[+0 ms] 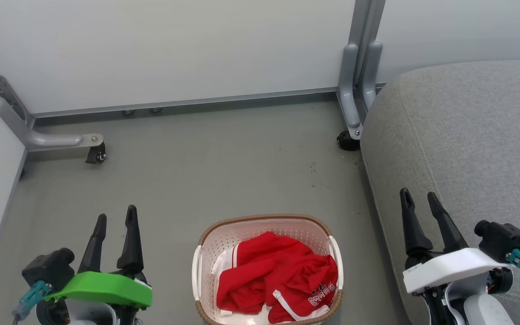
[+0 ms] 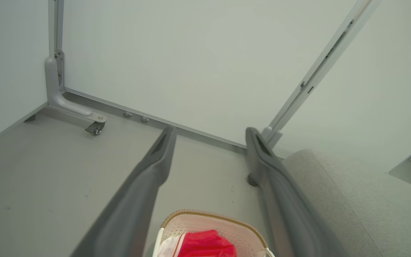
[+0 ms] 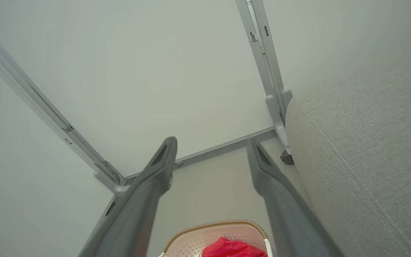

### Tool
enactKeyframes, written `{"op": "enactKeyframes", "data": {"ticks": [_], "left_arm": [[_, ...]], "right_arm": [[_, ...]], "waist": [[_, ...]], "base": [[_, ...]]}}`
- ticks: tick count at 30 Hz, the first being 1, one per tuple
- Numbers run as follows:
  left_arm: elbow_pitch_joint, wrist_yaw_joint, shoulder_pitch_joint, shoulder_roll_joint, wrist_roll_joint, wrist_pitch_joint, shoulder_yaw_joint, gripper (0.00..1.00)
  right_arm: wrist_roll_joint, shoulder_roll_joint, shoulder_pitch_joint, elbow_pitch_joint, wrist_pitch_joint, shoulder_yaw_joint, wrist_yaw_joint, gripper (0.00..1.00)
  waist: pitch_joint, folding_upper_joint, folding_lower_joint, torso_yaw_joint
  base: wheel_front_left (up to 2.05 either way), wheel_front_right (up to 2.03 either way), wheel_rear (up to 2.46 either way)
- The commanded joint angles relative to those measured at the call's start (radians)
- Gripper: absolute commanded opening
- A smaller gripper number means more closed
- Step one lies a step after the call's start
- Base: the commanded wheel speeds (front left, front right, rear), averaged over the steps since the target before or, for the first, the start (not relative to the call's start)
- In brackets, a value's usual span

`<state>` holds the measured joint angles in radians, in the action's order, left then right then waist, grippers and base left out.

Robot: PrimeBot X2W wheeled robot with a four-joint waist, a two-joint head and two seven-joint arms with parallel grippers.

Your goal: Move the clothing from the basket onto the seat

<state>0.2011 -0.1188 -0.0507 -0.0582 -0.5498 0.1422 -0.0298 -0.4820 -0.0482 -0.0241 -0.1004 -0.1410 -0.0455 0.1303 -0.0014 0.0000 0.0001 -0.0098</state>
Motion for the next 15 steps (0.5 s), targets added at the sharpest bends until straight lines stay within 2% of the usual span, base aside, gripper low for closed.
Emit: {"op": "enactKeyframes", "data": {"ticks": [1, 2, 15], "left_arm": [[-0.006, 0.001, 0.005, -0.005, 0.017, 0.005, 0.002, 1.0], [0.006, 0.002, 0.006, -0.004, 0.052, 0.014, -0.001, 1.0], [0.041, 0.006, 0.006, 0.0, 0.16, 0.041, -0.012, 1.0]], "right_arm": [[0.02, -0.004, 0.003, 0.012, -0.007, -0.002, 0.0, 1.0], [0.044, -0.003, 0.006, 0.011, -0.015, -0.008, 0.0, 1.0], [0.113, -0.002, 0.013, 0.004, -0.014, -0.027, 0.0, 1.0]], "waist": [[0.0, 0.0, 0.0, 0.0], [-0.001, 0.0, 0.0, -0.002], [-0.003, 0.0, -0.0001, -0.002]], "base": [[0.0, 0.0, 0.0], [0.0, 0.0, 0.0], [0.0, 0.0, 0.0]]}}
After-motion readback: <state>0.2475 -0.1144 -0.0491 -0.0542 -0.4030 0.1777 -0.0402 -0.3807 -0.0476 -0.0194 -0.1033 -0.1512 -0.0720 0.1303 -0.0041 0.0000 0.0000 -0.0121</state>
